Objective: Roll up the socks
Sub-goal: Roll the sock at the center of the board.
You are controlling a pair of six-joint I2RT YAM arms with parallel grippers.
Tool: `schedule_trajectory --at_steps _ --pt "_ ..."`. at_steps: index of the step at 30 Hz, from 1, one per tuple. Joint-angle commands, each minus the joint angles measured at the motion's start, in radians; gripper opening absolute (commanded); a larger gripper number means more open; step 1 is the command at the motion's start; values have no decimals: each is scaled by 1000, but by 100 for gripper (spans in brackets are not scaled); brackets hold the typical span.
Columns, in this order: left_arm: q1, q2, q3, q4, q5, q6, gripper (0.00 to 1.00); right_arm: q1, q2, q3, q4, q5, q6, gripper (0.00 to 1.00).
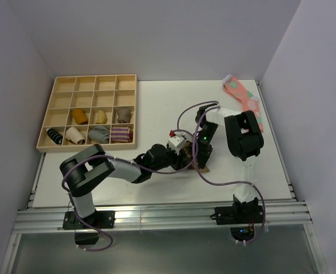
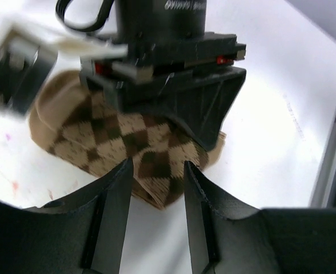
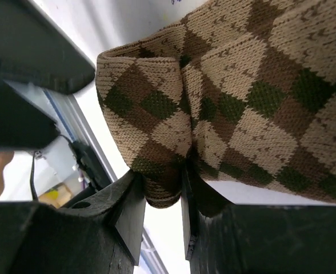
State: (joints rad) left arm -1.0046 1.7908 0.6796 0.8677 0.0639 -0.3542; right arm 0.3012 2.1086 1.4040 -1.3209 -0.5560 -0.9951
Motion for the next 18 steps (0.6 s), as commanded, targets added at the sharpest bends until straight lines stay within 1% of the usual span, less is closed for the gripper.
schedule_trajectory --at_steps 1,6,11,14,18 --pt "-3 10 90 -117 33 144 46 -5 42 10 14 125 -10 25" --pt "-5 58 178 -225 117 210 46 -2 59 29 -3 131 -14 25" --pt "-5 81 201 -269 215 228 46 0 65 41 -20 142 -14 25" --pt "-15 91 201 -279 231 233 47 -1 74 50 -27 143 -10 25" --pt "-26 96 170 -231 243 219 47 3 90 70 -37 145 -4 25"
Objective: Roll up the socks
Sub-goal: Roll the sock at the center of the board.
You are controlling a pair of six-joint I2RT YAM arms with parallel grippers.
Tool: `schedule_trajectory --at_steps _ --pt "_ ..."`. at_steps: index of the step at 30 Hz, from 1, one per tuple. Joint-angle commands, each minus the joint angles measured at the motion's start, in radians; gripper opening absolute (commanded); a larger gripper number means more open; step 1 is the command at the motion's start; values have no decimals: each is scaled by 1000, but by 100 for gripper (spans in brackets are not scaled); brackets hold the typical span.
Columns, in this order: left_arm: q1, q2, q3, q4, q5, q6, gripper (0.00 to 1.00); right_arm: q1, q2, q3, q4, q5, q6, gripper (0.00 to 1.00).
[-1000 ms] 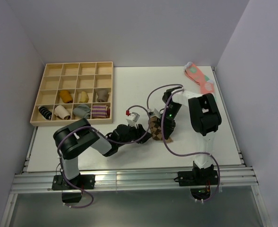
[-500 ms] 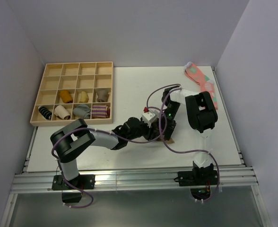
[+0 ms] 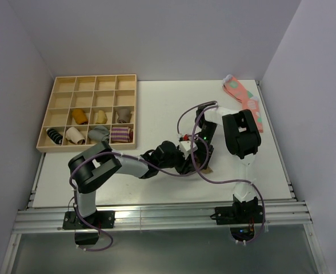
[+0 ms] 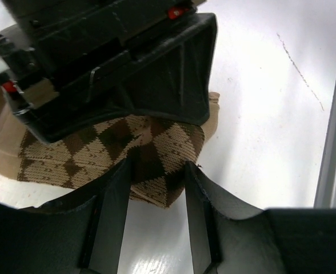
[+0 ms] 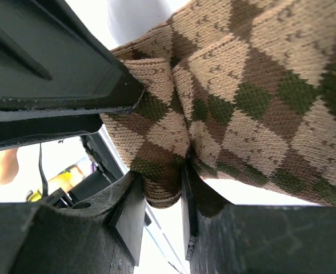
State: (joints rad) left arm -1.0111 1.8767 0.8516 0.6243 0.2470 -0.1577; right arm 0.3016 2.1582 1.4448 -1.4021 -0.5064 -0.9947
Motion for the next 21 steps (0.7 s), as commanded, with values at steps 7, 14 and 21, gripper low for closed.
schedule_trajectory --at_steps 7,14,21 --pt "-30 19 -9 46 80 17 50 11 58 52 40 98 10 25" --pt "-32 55 0 75 90 21 51 17 71 55 35 101 22 25" --pt "-35 82 -14 144 84 21 53 21 77 62 23 94 33 25"
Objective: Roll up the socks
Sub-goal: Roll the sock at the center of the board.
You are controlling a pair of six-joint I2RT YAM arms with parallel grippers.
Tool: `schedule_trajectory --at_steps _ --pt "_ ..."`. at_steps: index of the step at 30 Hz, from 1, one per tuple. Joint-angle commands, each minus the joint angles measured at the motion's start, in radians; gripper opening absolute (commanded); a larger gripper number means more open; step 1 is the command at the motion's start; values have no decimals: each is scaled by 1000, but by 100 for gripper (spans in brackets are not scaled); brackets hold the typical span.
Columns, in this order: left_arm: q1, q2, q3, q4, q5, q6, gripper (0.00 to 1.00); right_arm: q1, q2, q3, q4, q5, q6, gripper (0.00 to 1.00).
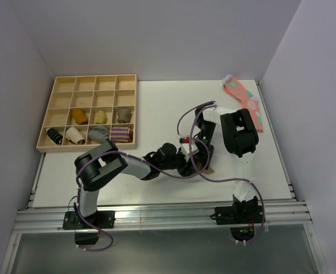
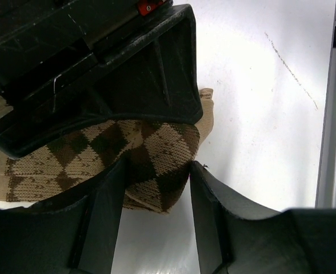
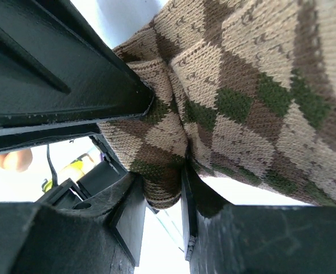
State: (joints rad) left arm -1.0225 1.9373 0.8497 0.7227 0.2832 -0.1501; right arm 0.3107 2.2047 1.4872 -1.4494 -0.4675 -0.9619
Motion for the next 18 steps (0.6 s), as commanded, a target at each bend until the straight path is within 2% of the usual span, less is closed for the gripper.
schedule_trajectory --at_steps 1,10,12,14,15,18 --pt "-25 25 -12 47 45 20 53 11 29 19 76 56 3 25" --pt "-42 74 12 35 44 20 53 16 44 39 75 53 14 25" --pt "-42 89 26 14 48 11 50 18 44 44 78 53 18 25" --pt "-42 101 40 0 47 -9 44 19 43 44 80 49 20 25" --pt "-42 115 45 -14 44 -19 33 21 44 44 78 47 19 25" --pt "-42 143 66 -55 45 -63 16 21 35 39 87 38 22 25"
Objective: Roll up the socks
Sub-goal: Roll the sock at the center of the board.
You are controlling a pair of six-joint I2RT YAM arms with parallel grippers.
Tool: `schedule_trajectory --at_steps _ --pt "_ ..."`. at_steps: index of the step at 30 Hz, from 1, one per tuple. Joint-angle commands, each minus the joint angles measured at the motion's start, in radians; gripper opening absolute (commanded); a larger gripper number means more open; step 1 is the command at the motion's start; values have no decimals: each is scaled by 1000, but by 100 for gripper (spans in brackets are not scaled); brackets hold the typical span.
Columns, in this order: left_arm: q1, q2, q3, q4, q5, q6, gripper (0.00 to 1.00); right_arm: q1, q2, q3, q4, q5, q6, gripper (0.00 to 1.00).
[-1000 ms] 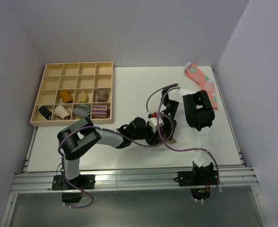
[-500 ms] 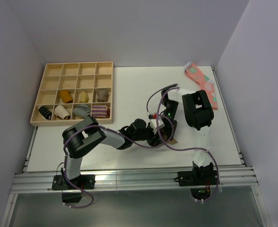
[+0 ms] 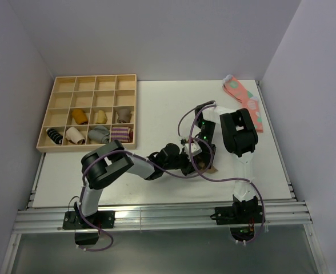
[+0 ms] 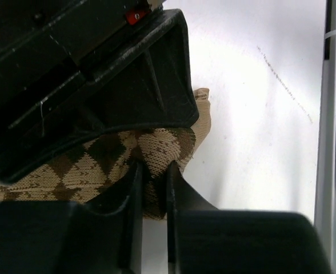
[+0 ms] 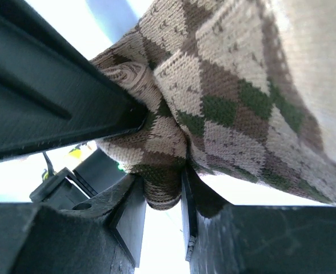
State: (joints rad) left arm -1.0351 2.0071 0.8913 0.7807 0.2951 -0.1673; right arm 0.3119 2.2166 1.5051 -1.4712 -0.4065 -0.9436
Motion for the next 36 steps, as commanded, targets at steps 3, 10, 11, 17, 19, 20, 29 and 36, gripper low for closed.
schedule_trajectory --at_steps 3,10,11,17,19,20,29,36 --pt "-29 79 26 -123 47 -87 0 21 21 20 112 -25 5 27" --pt "-19 108 15 -132 75 -208 0 18 -38 -5 193 -35 45 41" --pt "-17 114 14 -130 84 -222 0 15 -46 -6 201 -43 48 44" --pt "4 147 -8 -139 117 -325 0 -22 -107 -16 270 -92 77 51" --pt "17 145 -25 -141 125 -350 0 -43 -132 -14 295 -116 85 51" --pt "26 145 -28 -147 133 -359 0 -53 -147 -13 304 -123 94 52" --pt "79 143 -58 -155 208 -442 0 -158 -262 -31 357 -238 33 54" --pt "122 157 -54 -166 269 -517 0 -211 -340 -98 342 -304 -102 56"
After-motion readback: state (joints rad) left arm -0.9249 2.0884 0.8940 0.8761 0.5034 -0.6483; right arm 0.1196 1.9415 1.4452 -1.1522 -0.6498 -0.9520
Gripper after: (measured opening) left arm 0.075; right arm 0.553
